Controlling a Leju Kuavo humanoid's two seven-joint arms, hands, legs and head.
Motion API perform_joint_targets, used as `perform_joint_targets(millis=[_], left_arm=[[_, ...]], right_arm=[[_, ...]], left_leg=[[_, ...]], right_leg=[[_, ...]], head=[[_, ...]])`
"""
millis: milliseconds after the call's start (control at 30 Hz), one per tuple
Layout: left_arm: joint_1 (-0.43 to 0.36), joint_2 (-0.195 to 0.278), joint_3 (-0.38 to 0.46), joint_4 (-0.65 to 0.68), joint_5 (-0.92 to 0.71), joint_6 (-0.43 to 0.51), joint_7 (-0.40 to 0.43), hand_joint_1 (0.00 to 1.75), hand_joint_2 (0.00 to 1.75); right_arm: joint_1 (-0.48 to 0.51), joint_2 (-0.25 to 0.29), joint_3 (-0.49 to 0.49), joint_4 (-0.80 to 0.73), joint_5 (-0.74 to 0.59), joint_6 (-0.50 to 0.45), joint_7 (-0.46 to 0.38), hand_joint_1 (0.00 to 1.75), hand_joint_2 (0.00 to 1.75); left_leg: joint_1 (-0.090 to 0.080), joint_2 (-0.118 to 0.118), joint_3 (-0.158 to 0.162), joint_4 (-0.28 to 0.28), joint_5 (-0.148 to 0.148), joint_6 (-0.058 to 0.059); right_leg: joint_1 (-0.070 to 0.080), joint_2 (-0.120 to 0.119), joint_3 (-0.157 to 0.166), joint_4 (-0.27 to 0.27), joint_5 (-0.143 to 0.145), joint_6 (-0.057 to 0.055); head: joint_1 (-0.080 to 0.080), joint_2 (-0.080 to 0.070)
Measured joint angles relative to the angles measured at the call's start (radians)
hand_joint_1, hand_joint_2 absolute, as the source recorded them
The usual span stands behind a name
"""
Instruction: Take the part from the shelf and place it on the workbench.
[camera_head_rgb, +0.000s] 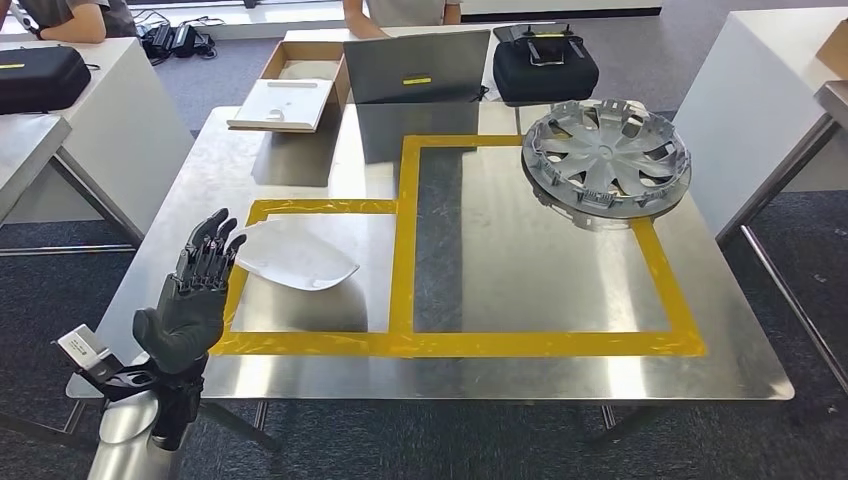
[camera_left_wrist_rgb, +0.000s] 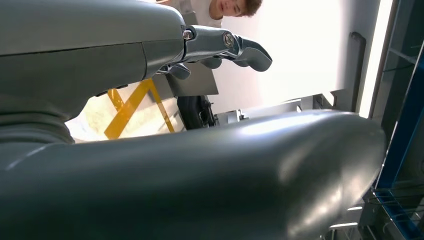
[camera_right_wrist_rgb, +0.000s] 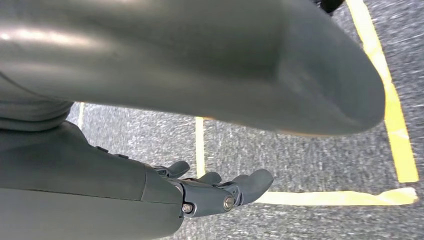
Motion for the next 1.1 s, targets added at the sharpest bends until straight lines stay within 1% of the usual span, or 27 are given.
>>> perform_joint_targets(millis=[67,100,200,233,267,300,367,400,433,467,500,533,567,600,633,700,733,767,800,867,900,933,967,1000,1033,1067,1100], left_arm=[[0.003,0.0,0.001,-0.001,-0.009,0.008,-0.001,0.0,0.0],[0.006,-0.001,0.002,-0.002,-0.011,0.01,-0.001,0.0,0.0],[0.022,-0.002,0.007,-0.003,-0.014,0.011,-0.001,0.0,0.0],[0.027,-0.003,0.008,-0.002,-0.015,0.011,0.0,0.0,0.0],[0.031,-0.004,0.009,-0.002,-0.015,0.01,0.0,0.0,0.0],[0.035,-0.006,0.01,-0.002,-0.015,0.008,0.0,0.0,0.0],[0.048,-0.007,0.018,-0.003,-0.015,0.002,0.0,0.0,0.0],[0.055,-0.007,0.023,-0.003,-0.015,-0.001,0.0,0.0,0.0],[0.062,-0.008,0.028,-0.003,-0.015,-0.003,0.0,0.0,0.0],[0.068,-0.008,0.032,-0.003,-0.015,-0.005,0.0,0.0,0.0],[0.072,-0.009,0.036,-0.004,-0.015,-0.007,0.0,0.0,0.0],[0.076,-0.01,0.041,-0.006,-0.015,-0.009,0.0,0.0,0.0],[0.08,-0.01,0.046,-0.009,-0.015,-0.01,0.0,0.0,0.0],[0.083,-0.011,0.051,-0.013,-0.016,-0.012,-0.001,0.0,0.0],[0.087,-0.012,0.056,-0.018,-0.017,-0.014,-0.001,0.0,0.0],[0.095,-0.014,0.064,-0.025,-0.021,-0.016,-0.001,0.0,0.0],[0.101,-0.015,0.068,-0.029,-0.023,-0.016,-0.001,0.0,0.0],[0.106,-0.015,0.072,-0.032,-0.024,-0.017,-0.001,0.0,0.0],[0.11,-0.016,0.075,-0.034,-0.025,-0.017,-0.001,0.0,0.0],[0.115,-0.016,0.079,-0.037,-0.03,-0.017,-0.001,0.0,0.0],[0.117,-0.016,0.08,-0.037,-0.034,-0.017,-0.001,0.0,0.0],[0.12,-0.017,0.08,-0.037,-0.038,-0.016,0.0,0.0,0.0],[0.123,-0.017,0.08,-0.037,-0.042,-0.015,0.0,0.0,0.0],[0.124,-0.018,0.08,-0.036,-0.047,-0.012,0.0,0.0,0.0],[0.125,-0.019,0.08,-0.036,-0.051,-0.01,0.0,0.0,0.0],[0.124,-0.02,0.08,-0.036,-0.055,-0.007,0.0,0.0,0.0],[0.125,-0.021,0.08,-0.036,-0.059,-0.003,0.0,0.0,0.0]], right_arm=[[0.0,0.0,0.0,0.0,0.005,0.001,-0.002,0.0,0.0],[-0.001,0.0,0.0,0.0,0.007,0.002,-0.003,0.0,0.0],[0.0,0.0,-0.001,0.0,0.01,0.007,-0.004,0.0,0.0],[0.001,0.0,-0.001,0.0,0.01,0.009,-0.004,0.0,0.0],[0.002,0.0,-0.002,0.0,0.01,0.011,-0.004,0.0,0.0],[0.002,0.001,-0.002,0.0,0.01,0.012,-0.004,0.0,0.0],[0.002,0.001,-0.002,0.0,0.01,0.013,-0.006,0.0,0.0],[0.002,0.001,-0.002,0.0,0.01,0.013,-0.007,0.0,0.0],[0.002,0.001,-0.002,0.0,0.011,0.013,-0.007,0.0,0.0],[0.002,0.001,-0.003,0.0,0.011,0.013,-0.007,0.0,0.0],[0.001,0.001,-0.003,0.0,0.011,0.013,-0.007,0.0,0.0],[0.0,0.001,-0.004,0.0,0.012,0.013,-0.008,0.0,0.0],[-0.003,0.001,-0.004,-0.001,0.013,0.013,-0.009,0.0,0.0],[-0.005,0.001,-0.005,-0.001,0.015,0.013,-0.01,0.0,0.0],[-0.007,0.001,-0.006,-0.001,0.016,0.013,-0.01,0.0,0.0],[-0.008,0.001,-0.008,-0.002,0.018,0.013,-0.011,0.0,0.0],[-0.008,0.002,-0.008,-0.002,0.018,0.014,-0.011,0.0,0.0],[-0.008,0.002,-0.008,-0.002,0.019,0.015,-0.011,0.0,0.0],[-0.009,0.002,-0.008,-0.002,0.019,0.016,-0.011,0.0,0.0],[-0.008,0.004,-0.009,-0.002,0.02,0.017,-0.011,0.0,0.0],[-0.008,0.005,-0.01,-0.002,0.02,0.018,-0.011,0.0,0.0],[-0.007,0.006,-0.012,-0.002,0.02,0.018,-0.012,0.0,0.0],[-0.007,0.007,-0.014,-0.002,0.02,0.019,-0.013,0.0,0.0],[-0.007,0.009,-0.016,-0.002,0.019,0.02,-0.014,0.0,0.0],[-0.007,0.01,-0.017,-0.002,0.018,0.021,-0.014,0.0,0.0],[-0.008,0.011,-0.018,-0.002,0.018,0.021,-0.015,0.0,0.0],[-0.008,0.011,-0.018,-0.002,0.017,0.022,-0.015,0.0,0.0]], left_leg=[[-0.004,0.0,0.085,-0.134,0.032,0.011],[-0.007,0.0,0.103,-0.169,0.04,0.017],[-0.014,0.0,0.092,-0.179,0.065,0.039],[-0.013,0.001,0.084,-0.181,0.076,0.046],[-0.011,0.002,0.074,-0.184,0.089,0.053],[-0.008,0.004,0.062,-0.185,0.102,0.058],[-0.01,0.006,0.035,-0.184,0.123,0.063],[-0.011,0.007,0.021,-0.183,0.134,0.064],[-0.012,0.008,0.006,-0.181,0.144,0.063],[-0.012,0.008,-0.009,-0.178,0.154,0.062],[-0.012,0.008,-0.022,-0.174,0.162,0.06],[-0.012,0.008,-0.034,-0.169,0.169,0.058],[-0.013,0.008,-0.043,-0.165,0.176,0.054],[-0.014,0.009,-0.048,-0.162,0.182,0.049],[-0.013,0.009,-0.051,-0.161,0.19,0.043],[-0.013,0.009,-0.052,-0.167,0.206,0.029],[-0.012,0.008,-0.056,-0.165,0.204,0.023],[-0.011,0.007,-0.063,-0.153,0.186,0.018],[-0.01,0.006,-0.076,-0.121,0.148,0.013],[-0.006,0.006,-0.106,-0.005,0.042,0.004],[-0.004,0.006,-0.116,0.056,0.008,0.0],[-0.003,0.006,-0.115,0.098,-0.001,-0.004],[-0.001,0.006,-0.099,0.109,0.013,-0.006],[0.001,0.006,-0.064,0.085,0.04,-0.007],[0.003,0.006,-0.013,0.03,0.063,-0.007],[0.004,0.005,0.047,-0.048,0.065,-0.006],[0.003,0.003,0.093,-0.114,0.06,-0.001]], right_leg=[[0.001,0.0,-0.01,0.001,0.016,0.009],[0.001,0.0,-0.012,0.0,0.023,0.016],[-0.004,0.001,-0.013,-0.012,0.046,0.039],[-0.005,0.001,-0.018,-0.009,0.038,0.045],[-0.006,0.001,-0.027,0.011,0.011,0.05],[-0.006,0.001,-0.043,0.052,-0.033,0.053],[-0.005,0.001,-0.077,0.18,-0.135,0.059],[-0.005,0.001,-0.085,0.237,-0.162,0.06],[-0.004,0.001,-0.078,0.268,-0.167,0.06],[-0.003,0.001,-0.053,0.264,-0.153,0.059],[-0.003,0.001,-0.01,0.223,-0.131,0.055],[-0.001,0.001,0.047,0.157,-0.117,0.05],[0.003,0.001,0.1,0.086,-0.116,0.044],[0.006,0.001,0.137,0.032,-0.12,0.037],[0.01,0.001,0.158,-0.001,-0.128,0.031],[0.013,0.0,0.154,-0.015,-0.12,0.018],[0.012,-0.001,0.148,-0.019,-0.11,0.012],[0.009,-0.003,0.139,-0.023,-0.098,0.005],[0.006,-0.005,0.127,-0.027,-0.085,-0.001],[0.004,-0.006,0.098,-0.027,-0.06,-0.006],[0.004,-0.007,0.081,-0.027,-0.048,-0.005],[0.004,-0.008,0.065,-0.026,-0.035,-0.003],[0.004,-0.009,0.049,-0.025,-0.023,-0.001],[0.003,-0.01,0.033,-0.024,-0.012,0.002],[0.002,-0.011,0.021,-0.022,-0.001,0.007],[0.002,-0.011,0.011,-0.018,0.008,0.012],[0.002,-0.01,0.006,-0.016,0.017,0.019]], head=[[-0.002,0.0],[-0.003,0.0],[-0.004,0.0],[-0.004,0.0],[-0.002,0.0],[0.001,0.0],[0.009,0.0],[0.01,0.0],[0.011,0.0],[0.012,0.0],[0.013,0.0],[0.013,0.0],[0.014,0.0],[0.013,0.0],[0.013,0.0],[0.013,0.0],[0.014,0.0],[0.013,0.0],[0.011,0.0],[0.005,0.0],[0.002,0.0],[0.001,0.0],[0.0,0.0],[0.0,0.0],[-0.001,0.0],[-0.003,0.0],[-0.003,0.0]])
